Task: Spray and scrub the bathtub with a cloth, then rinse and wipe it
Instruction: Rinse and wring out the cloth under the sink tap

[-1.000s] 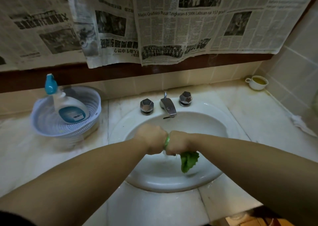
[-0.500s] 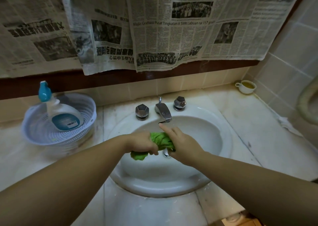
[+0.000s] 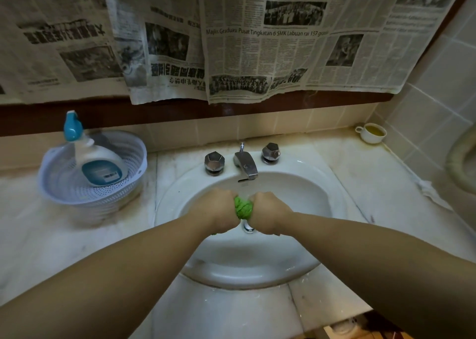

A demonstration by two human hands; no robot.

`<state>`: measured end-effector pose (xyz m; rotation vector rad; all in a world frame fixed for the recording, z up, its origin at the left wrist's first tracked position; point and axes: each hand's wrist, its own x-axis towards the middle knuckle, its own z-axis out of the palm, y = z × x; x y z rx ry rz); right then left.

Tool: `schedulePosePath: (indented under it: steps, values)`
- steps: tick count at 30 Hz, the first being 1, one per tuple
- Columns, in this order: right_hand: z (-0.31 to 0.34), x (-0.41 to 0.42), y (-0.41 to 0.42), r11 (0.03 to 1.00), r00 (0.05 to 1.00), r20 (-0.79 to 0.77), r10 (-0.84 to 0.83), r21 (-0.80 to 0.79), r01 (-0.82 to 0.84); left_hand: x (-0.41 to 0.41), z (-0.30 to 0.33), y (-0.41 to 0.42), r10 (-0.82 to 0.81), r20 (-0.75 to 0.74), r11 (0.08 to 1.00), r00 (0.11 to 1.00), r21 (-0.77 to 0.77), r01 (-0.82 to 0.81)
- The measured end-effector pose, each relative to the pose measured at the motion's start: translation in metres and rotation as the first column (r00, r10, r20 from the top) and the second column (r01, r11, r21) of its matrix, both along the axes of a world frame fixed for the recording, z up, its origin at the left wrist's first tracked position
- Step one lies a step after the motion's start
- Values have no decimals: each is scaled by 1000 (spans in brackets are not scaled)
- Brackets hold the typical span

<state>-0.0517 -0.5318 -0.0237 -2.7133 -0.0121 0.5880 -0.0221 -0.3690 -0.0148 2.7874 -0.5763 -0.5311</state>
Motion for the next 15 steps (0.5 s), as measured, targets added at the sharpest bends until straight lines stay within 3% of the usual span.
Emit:
schedulePosePath:
  steps: [4,7,10,12,15]
  values:
    - [-7,1,-2,998,1000,-17,6,55,-5,-2,-7,2,-20,42,999,999,38,19]
    - [-5,8,-11,994,995,-44,93,62,-90,-7,-15,4,38,-50,995,998,-88,-42]
    - [-2,11,-29,987,989,-65,131,106,-123,-13,-23,14,117,-216,924,969,-335,-186]
    - [3,11,-41,976,987,-78,141,177,-125,-16,-22,21,157,-206,870,966,-434,-234]
    - [12,12,-53,950,986,-49,161,278,-141,-23,-13,26,171,-199,853,965,-460,-246]
